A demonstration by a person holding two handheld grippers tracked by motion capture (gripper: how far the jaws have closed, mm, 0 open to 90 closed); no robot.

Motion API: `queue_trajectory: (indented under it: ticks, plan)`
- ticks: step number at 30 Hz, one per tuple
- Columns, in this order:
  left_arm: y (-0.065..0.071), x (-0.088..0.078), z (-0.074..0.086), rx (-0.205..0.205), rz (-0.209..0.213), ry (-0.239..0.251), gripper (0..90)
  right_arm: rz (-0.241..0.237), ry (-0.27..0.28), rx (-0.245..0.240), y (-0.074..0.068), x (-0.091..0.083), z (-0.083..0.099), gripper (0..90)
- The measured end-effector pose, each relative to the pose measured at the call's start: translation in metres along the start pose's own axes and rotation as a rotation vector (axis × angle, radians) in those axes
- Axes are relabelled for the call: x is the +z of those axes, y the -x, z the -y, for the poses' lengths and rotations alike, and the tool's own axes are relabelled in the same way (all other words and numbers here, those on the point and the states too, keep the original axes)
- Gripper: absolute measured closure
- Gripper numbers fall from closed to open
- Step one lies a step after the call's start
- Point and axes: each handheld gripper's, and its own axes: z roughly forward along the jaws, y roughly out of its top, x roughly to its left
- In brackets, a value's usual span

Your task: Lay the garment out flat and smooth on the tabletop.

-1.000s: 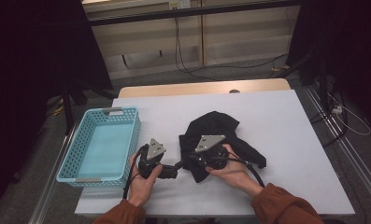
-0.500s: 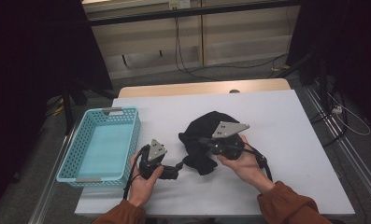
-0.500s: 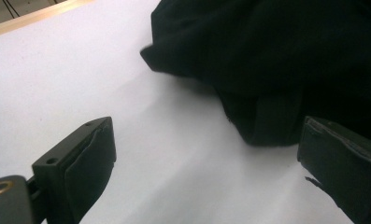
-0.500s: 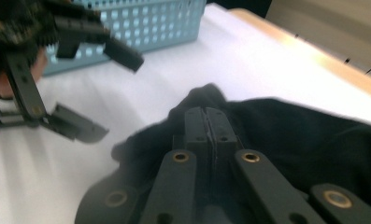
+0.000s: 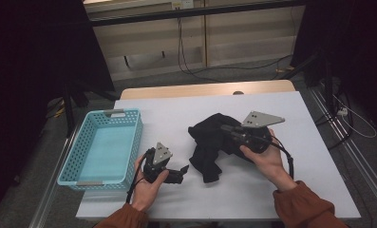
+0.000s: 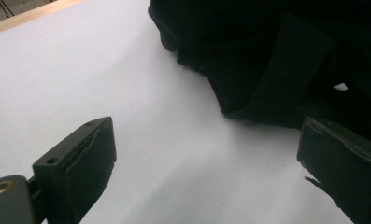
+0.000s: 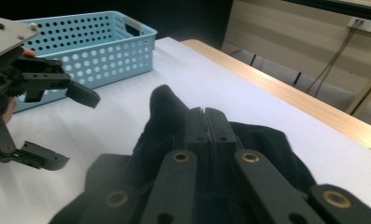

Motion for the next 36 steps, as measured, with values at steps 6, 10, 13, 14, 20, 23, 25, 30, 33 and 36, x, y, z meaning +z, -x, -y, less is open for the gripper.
queue_trajectory:
  ticks: [6,10,13,14,20,23,25,30,33,36]
  plan:
    - [0.003,0.002,-0.001,0.008,0.013,-0.005,4.9,0.061,0.005,0.025,0.013,-0.016,0.006,90.0]
    - [0.006,0.005,-0.002,0.010,0.030,-0.020,4.9,0.089,-0.008,0.036,0.021,-0.028,0.014,90.0]
    - [0.009,0.007,-0.005,0.027,0.026,-0.032,4.9,0.108,-0.026,0.045,0.026,-0.038,0.026,90.0]
    - [0.009,0.008,-0.006,0.023,0.040,-0.029,4.9,0.114,-0.030,0.050,0.028,-0.040,0.029,90.0]
    - [0.013,0.016,-0.015,0.014,0.067,-0.045,5.7,0.147,-0.088,0.085,0.036,-0.056,0.055,90.0]
    - [0.019,0.017,-0.022,0.025,0.108,-0.036,9.1,0.160,-0.126,0.092,0.039,-0.063,0.067,90.0]
    - [0.022,0.020,-0.026,0.033,0.124,-0.033,14.5,0.168,-0.154,0.093,0.041,-0.068,0.076,90.0]
    - [0.028,0.031,-0.035,0.045,0.166,-0.046,26.2,0.197,-0.199,0.105,0.048,-0.075,0.091,90.0]
    - [0.026,0.039,-0.038,0.008,0.190,-0.037,38.6,0.200,-0.210,0.135,0.053,-0.075,0.097,89.9]
    - [0.025,0.045,-0.038,0.011,0.225,-0.049,48.9,0.192,-0.226,0.132,0.051,-0.069,0.099,87.9]
